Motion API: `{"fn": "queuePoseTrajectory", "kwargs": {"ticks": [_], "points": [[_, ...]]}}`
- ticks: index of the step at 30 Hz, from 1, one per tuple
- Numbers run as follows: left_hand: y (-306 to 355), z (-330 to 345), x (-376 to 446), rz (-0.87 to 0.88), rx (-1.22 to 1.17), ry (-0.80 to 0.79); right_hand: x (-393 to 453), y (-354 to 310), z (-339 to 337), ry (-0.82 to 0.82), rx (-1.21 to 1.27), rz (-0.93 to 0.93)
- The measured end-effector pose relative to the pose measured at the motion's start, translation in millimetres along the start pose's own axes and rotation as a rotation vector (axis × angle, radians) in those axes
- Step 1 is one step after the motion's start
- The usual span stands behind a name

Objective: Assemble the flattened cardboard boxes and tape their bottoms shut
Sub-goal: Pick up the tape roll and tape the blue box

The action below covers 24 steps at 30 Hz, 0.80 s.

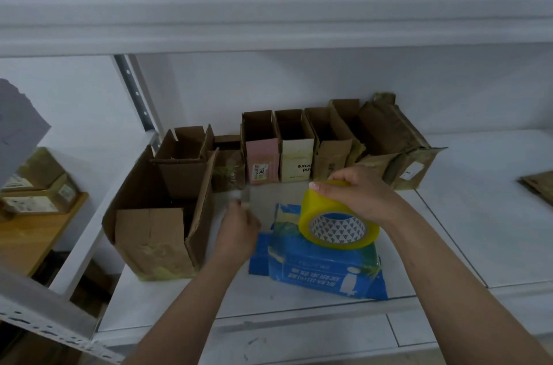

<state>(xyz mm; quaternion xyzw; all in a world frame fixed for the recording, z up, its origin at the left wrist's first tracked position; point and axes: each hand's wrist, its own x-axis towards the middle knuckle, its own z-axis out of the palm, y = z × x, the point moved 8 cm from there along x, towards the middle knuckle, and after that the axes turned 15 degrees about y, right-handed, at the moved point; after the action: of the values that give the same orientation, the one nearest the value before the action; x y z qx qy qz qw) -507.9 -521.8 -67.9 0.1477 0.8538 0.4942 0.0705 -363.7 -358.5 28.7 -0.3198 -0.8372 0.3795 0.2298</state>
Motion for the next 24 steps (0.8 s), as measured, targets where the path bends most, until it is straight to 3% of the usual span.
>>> {"fn": "queuePoseTrajectory", "kwargs": {"ticks": [4,9,15,18,24], "points": [[67.3,13.5,-6.6,-0.111,-0.605,-0.077,1.2,0.7,1.2,-0.005,0.0,-0.017],[45.5,70.9,-12.3,-0.559,-1.098,-0.112,-3.7,-3.4,0.4,-0.016,0.021,-0.026],[49.4,61.9,-11.5,-0.357,-0.969,0.053,-7.6,17.0,-4.6,-0.098,0.343,0.119],[49.2,60.2,-11.0,-0.29,-0.901,0.087,-13.1,33.7,-3.1,-0.051,0.484,0.219],[51.1,60.8,-10.0,-0.141,-0.819,0.074,-7.5,18.8,-11.5,-0.016,0.317,0.104]]}}
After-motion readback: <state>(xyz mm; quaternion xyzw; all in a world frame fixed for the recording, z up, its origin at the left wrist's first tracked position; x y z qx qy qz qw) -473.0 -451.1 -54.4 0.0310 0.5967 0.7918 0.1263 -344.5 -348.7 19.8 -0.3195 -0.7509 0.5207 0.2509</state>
